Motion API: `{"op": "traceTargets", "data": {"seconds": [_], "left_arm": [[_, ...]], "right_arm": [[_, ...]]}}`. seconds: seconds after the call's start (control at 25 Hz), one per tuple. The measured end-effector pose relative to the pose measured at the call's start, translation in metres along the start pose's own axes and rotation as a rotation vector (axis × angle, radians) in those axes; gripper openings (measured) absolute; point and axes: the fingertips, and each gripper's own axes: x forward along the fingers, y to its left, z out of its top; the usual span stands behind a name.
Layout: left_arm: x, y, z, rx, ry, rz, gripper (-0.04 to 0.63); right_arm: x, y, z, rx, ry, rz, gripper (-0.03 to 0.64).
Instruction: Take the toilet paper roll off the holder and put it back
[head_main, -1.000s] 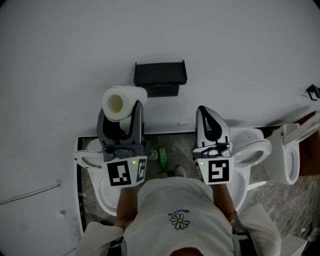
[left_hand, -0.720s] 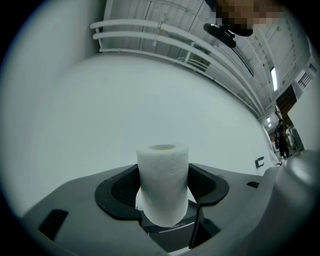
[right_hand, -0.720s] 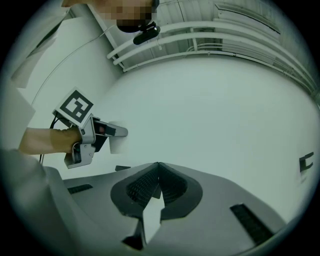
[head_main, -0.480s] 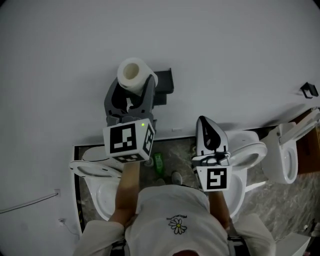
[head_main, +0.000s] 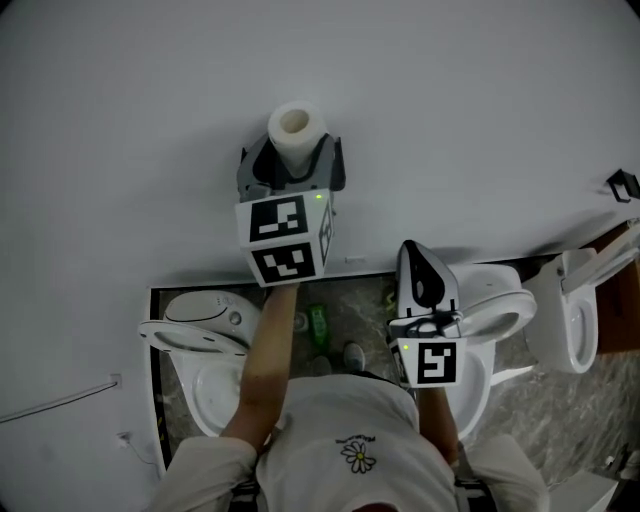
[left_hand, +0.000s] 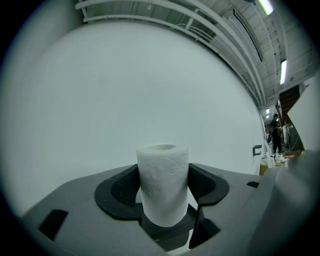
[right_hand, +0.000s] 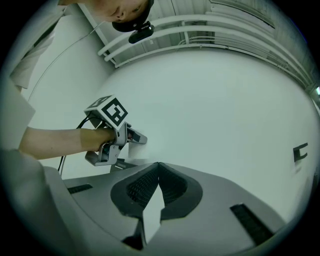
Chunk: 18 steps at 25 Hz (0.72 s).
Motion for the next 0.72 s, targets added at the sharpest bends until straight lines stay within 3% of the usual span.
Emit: {"op": "traceTargets", "data": {"seconds": [0.32,0.72], "left_arm": [[0.026,-0.006,-0.031,0.036,0.162,-0.032,0.302],[0.029,-0.013,-0.038,0.028,0.183,-0.044,0.302]], "right_arm": [[0.002,-0.004,-0.014,0.023,0.037,-0.014,0.011],[0.003,-0.006,-0.018,0.02,0.044,-0.007,0.011]]}}
